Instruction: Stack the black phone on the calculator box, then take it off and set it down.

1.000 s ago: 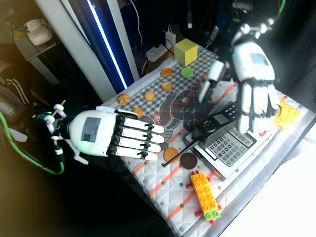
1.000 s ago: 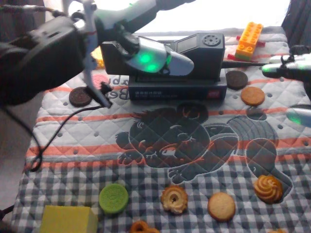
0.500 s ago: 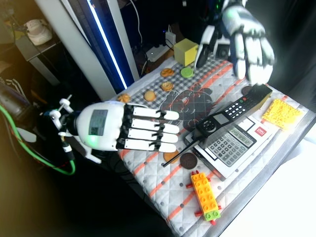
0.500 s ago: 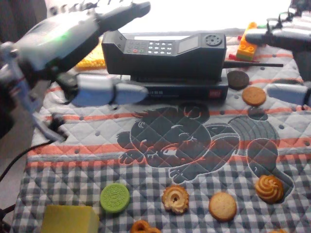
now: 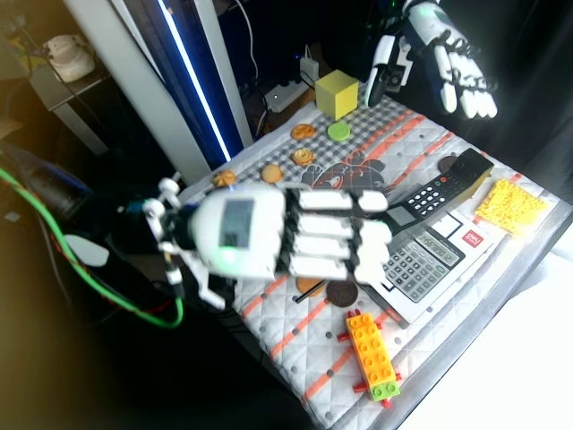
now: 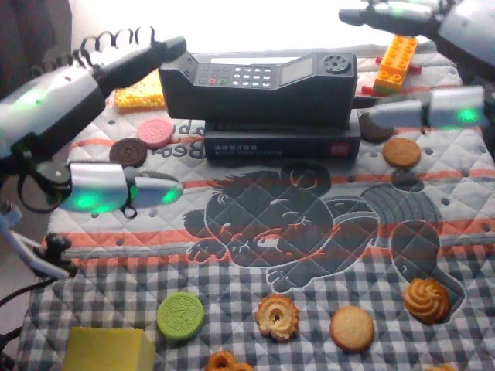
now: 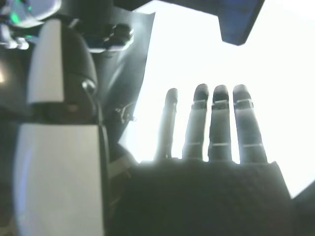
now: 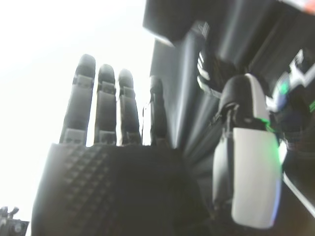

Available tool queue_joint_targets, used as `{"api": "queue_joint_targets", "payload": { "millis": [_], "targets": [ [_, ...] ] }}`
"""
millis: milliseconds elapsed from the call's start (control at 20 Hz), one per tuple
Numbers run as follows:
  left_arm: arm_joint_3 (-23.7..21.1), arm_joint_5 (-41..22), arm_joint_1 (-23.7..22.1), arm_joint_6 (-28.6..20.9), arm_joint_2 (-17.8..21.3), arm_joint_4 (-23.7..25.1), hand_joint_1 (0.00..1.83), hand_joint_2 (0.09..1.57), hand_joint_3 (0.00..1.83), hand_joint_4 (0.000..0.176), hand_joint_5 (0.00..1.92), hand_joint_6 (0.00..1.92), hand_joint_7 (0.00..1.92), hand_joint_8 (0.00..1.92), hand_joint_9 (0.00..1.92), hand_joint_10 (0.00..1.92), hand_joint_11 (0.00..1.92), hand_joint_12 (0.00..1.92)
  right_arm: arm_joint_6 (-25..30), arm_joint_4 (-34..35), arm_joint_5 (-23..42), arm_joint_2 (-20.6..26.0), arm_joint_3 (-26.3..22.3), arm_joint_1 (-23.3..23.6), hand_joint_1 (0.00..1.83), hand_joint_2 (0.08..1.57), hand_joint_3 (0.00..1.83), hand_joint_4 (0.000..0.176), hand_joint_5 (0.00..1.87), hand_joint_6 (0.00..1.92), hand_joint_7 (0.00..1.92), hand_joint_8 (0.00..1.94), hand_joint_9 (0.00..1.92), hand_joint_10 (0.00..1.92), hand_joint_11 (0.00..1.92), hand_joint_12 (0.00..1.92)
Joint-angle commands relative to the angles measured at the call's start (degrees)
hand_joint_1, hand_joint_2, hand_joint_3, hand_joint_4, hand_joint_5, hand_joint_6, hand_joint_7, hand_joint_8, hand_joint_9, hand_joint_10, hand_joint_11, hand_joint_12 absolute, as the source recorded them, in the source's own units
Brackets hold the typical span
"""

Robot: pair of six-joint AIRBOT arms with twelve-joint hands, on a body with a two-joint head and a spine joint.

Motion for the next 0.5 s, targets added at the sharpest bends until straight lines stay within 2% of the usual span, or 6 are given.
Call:
{"api": "queue_joint_targets", "payload": {
  "millis": [0,50,150,300,400,450],
  "targets": [
    [-0.1,-7.3,-0.1,-0.3,0.7,-0.3,0.90,0.92,0.01,0.117,0.13,0.01,0.11,0.01,0.04,0.01,0.00,0.00,0.1,-0.2,4.1,-0.7,0.4,1.9,0.66,0.98,0.01,0.161,0.23,0.00,0.20,0.00,0.23,0.01,0.09,0.67],
    [-0.1,-7.3,0.1,-0.3,0.7,-0.7,0.88,0.92,0.01,0.119,0.13,0.00,0.12,0.01,0.05,0.01,0.00,0.00,0.1,-0.6,3.1,-1.5,1.1,2.7,0.68,0.98,0.00,0.142,0.25,0.00,0.18,0.00,0.22,0.01,0.02,0.87],
    [-0.1,-7.0,0.3,-0.3,0.7,-1.0,0.79,0.93,0.01,0.126,0.13,0.00,0.13,0.01,0.07,0.02,0.02,0.01,0.1,-0.7,1.6,-2.8,2.2,3.4,0.69,0.98,0.00,0.102,0.27,0.01,0.19,0.00,0.25,0.01,0.00,0.88],
    [-0.1,-7.0,0.7,-0.3,0.6,-1.6,0.84,0.94,0.01,0.112,0.15,0.01,0.15,0.01,0.09,0.02,0.06,0.03,0.1,-0.8,-1.1,-4.9,3.8,4.2,0.68,0.99,0.00,0.108,0.33,0.01,0.27,0.01,0.28,0.01,0.00,0.86],
    [-0.1,-7.1,1.0,-0.3,0.5,-1.9,0.82,0.93,0.00,0.118,0.16,0.00,0.17,0.01,0.13,0.00,0.01,0.23,0.1,-1.0,-2.5,-5.8,4.5,4.3,0.78,1.02,0.00,0.066,0.48,0.01,0.56,0.01,0.56,0.04,0.12,1.13],
    [-0.2,-7.0,1.1,-0.3,0.4,-2.0,0.81,0.93,0.00,0.127,0.15,0.00,0.17,0.00,0.12,0.00,0.00,0.27,0.1,-1.3,-3.1,-6.1,4.8,4.3,0.91,1.05,0.00,0.023,0.64,0.02,0.76,0.03,0.78,0.08,0.40,1.15]
  ]
}}
